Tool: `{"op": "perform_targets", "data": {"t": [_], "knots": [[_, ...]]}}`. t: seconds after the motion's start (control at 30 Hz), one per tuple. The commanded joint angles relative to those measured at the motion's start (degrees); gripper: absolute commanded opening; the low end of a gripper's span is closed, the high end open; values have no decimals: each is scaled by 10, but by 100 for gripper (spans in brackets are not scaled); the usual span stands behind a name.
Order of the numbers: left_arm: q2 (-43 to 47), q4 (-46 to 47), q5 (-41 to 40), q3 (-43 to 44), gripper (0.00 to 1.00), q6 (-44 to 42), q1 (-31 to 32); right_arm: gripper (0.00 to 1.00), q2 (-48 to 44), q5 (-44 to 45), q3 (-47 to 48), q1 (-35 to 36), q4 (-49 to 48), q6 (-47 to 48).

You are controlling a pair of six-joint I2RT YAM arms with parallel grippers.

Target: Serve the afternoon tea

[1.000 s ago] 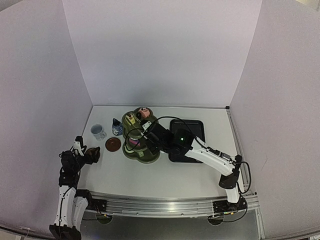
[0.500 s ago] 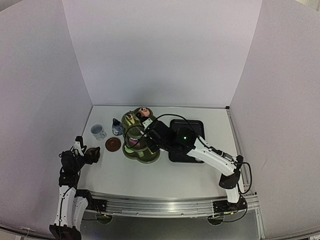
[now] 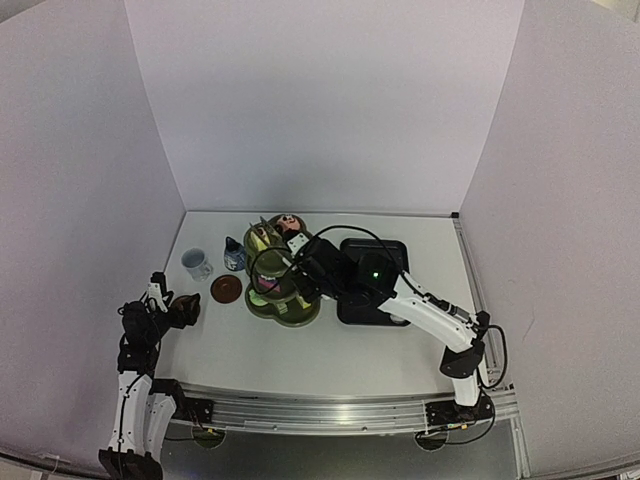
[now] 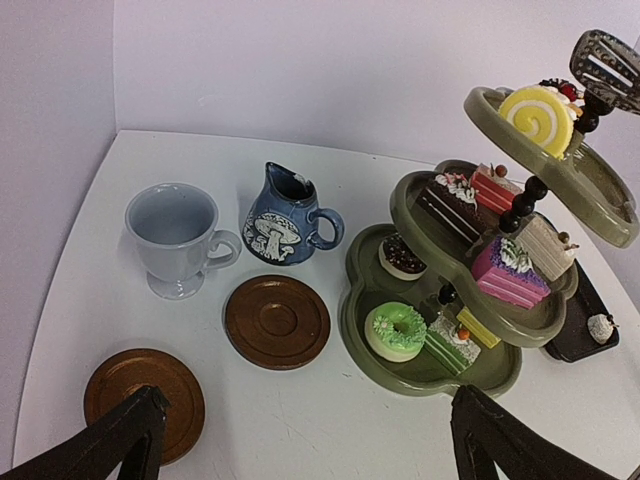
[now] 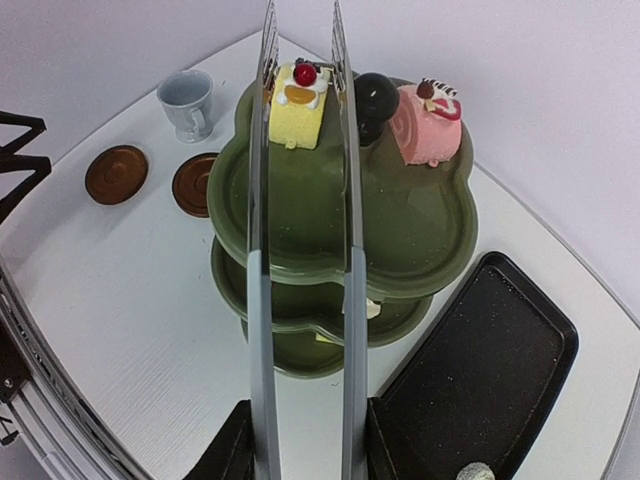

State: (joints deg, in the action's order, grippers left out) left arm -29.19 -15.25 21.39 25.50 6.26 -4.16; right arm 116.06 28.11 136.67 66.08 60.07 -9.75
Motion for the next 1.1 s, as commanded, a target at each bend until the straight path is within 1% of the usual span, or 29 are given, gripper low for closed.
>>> {"op": "perform_targets", "data": {"t": [0.0, 0.17, 0.23, 0.3, 0.4, 0.5, 0.6, 0.67, 0.73, 0.87, 0.93, 1.07], "knots": [[1, 2, 9, 12, 100, 2, -1, 32, -47, 14, 45, -8, -31, 10], [0, 1, 9, 12, 100, 2, -1, 32, -61, 14, 49, -14, -34, 8], [1, 1, 9, 13, 100, 1, -1, 32, -75, 27, 38, -26, -33, -9], [2, 1, 8, 12, 100, 1, -1, 32, -100, 19, 10, -51, -33, -46], [1, 1, 10, 12, 100, 2, -1, 30, -145, -8, -55, -111, -29, -104], [1, 0, 11, 13, 100, 1, -1, 29, -170, -11, -103, -157, -17, -130], [2, -2, 10, 14, 100, 0, -1, 30, -177, -19, -125, -195, 29, -157], [3, -3, 10, 13, 100, 0, -1, 29, -173, -36, -139, -223, 75, -175], [4, -3, 9, 14, 100, 0, -1, 29, -172, -39, -169, -237, 120, -189], [4, -4, 7, 14, 100, -1, -1, 29, -200, -57, -258, -252, 176, -222], [3, -1, 8, 13, 100, 0, -1, 28, -225, -73, -312, -256, 188, -239], [-3, 3, 13, 12, 100, 2, -1, 28, -273, -107, -391, -258, 206, -271]]}}
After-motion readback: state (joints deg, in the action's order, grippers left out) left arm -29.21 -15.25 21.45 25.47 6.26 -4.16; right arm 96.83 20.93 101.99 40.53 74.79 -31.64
